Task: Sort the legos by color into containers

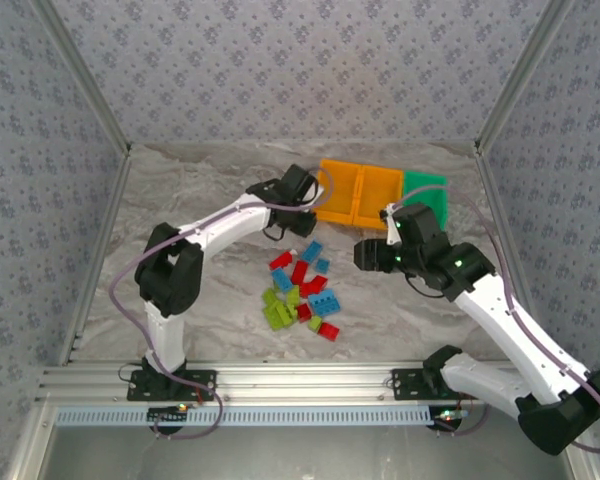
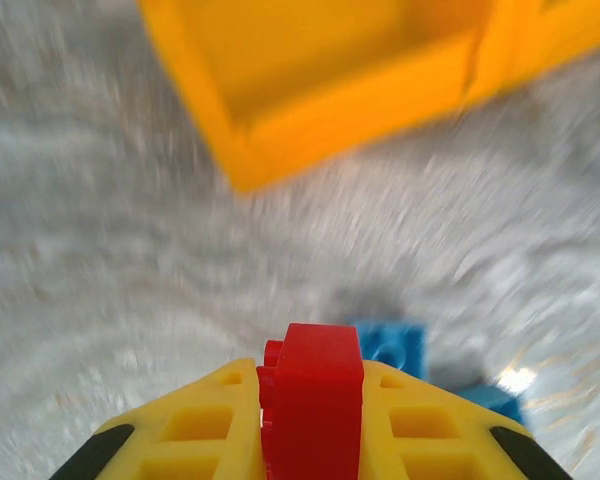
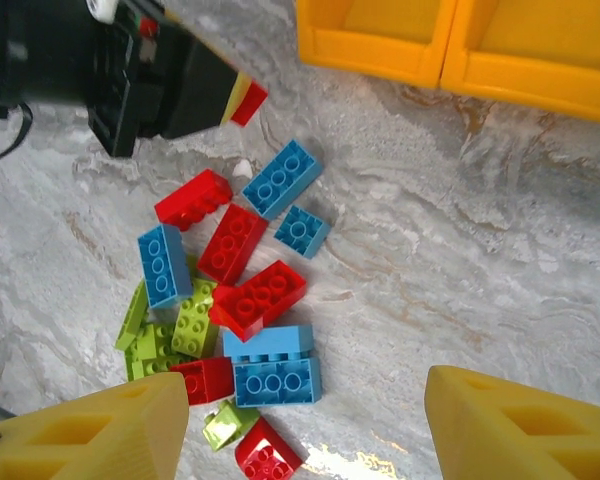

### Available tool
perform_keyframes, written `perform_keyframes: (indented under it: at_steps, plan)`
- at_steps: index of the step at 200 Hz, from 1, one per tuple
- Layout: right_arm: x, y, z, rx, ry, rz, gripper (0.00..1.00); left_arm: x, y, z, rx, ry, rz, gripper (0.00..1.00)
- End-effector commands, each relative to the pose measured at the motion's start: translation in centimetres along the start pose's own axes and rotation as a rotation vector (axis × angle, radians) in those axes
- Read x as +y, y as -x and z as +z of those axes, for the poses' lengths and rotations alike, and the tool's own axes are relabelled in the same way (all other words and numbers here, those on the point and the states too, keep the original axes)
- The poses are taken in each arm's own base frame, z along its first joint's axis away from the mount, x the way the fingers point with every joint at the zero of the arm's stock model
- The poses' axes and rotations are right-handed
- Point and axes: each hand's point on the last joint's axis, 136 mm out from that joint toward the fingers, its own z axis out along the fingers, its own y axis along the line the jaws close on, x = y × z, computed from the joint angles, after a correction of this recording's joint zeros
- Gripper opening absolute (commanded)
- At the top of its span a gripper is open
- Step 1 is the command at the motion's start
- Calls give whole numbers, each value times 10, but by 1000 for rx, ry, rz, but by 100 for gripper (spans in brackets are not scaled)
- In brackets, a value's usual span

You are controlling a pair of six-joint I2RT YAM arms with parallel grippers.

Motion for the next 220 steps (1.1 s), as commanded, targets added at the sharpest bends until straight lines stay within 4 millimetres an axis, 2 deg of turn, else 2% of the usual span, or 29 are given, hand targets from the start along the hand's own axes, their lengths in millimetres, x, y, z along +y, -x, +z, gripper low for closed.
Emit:
perform_keyframes:
  at_steps: [1,23,28,31,61,79,98,118,132,150,179,203,220]
  plan:
    - [-4,6,-13,-39,-33,20,67,1,53,-21,-140,56,42,22]
    - [-9,3,-15,-43,-48,28,67,5,83,-2,-194,93,58,21]
    - [-9,3,-15,-45,-52,29,67,7,84,8,-184,98,60,21]
    - [-10,3,-15,-46,-55,30,67,7,95,5,-207,99,56,21]
    - [-13,1,-15,-49,-68,38,68,12,124,31,-219,114,78,21]
    - [-14,0,-14,-46,-67,44,67,11,135,43,-219,108,74,22]
    - [-15,-3,-13,-43,-66,51,68,14,133,55,-192,109,51,28]
    - [-15,-3,-15,-49,-63,55,68,9,136,55,-199,82,30,36]
    - [-16,-4,-15,-50,-67,56,68,5,142,42,-217,58,17,42]
    - [-19,-6,-13,-47,-80,51,68,-1,151,14,-248,41,19,50]
    - [-17,-11,-3,-14,-82,19,68,-15,150,-36,-270,-9,40,50]
    - [3,-23,11,48,-44,-66,68,-19,125,-83,-317,-26,53,51]
    - [23,-40,26,111,-21,-123,67,-10,87,-118,-355,-1,58,51]
